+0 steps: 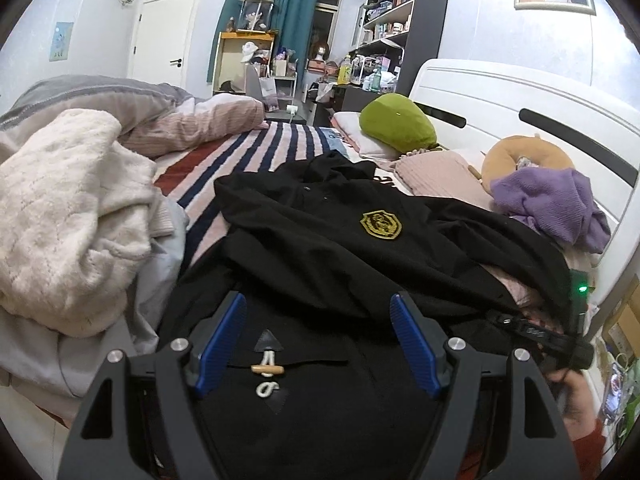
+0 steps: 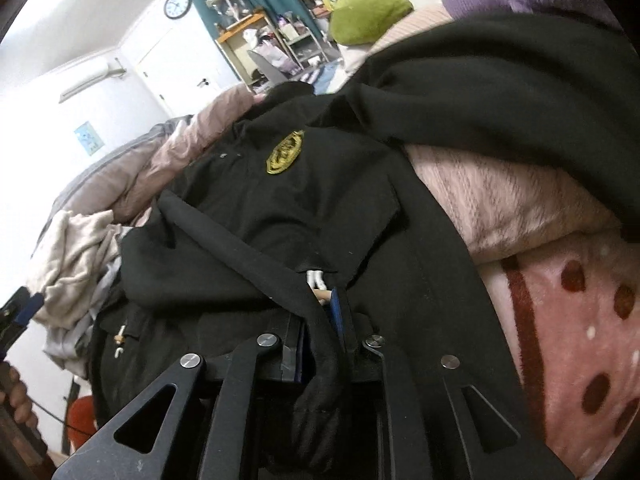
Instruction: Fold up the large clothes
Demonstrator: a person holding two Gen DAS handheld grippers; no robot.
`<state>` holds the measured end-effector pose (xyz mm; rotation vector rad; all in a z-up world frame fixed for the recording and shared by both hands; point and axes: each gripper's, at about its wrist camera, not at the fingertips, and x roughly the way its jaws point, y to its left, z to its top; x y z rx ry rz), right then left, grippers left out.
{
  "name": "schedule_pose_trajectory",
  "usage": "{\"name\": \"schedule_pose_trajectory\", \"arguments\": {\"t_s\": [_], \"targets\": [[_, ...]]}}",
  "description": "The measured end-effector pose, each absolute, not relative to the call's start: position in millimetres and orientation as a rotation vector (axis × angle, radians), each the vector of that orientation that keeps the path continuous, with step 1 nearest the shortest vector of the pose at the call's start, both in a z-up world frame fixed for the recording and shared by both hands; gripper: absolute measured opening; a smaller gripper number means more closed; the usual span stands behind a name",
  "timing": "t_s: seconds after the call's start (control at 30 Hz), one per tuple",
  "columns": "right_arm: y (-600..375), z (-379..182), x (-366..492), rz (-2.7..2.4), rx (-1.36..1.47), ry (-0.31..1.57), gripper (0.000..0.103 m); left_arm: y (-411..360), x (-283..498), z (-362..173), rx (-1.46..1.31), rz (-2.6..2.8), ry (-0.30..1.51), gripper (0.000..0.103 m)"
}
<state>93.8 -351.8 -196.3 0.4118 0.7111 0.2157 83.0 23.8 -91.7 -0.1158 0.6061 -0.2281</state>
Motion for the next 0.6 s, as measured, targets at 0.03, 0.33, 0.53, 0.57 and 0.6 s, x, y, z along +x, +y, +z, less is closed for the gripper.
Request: {"name": "schedule_pose_trajectory", "arguments": {"t_s": [0.03,0.33,0.53,0.57,0.6], "targets": [[-351,-190,90,0.222,0.4,0.696,0.019,26,83,-92,-0.113,-0.226,0.602,0.071],[-315,-99,76,0.367,0.218,0.542,0.047,51,93,-86,-0.126,-0.211,0.558,0.071],[-224,-79,120,0.564,0.065,0.605,0.047,73,98,-87,-0.151,-0.222,0.542,0.071],[-211,-81,130,0.578,0.051,0.623,0.049,78,99,-88,-0.153,-0.225,0.541,0.071],[-197,-86,141,0.585,0.04,0.647,0.051,82,99,-89,-0.157,-0.226,0.541,0.071]]}}
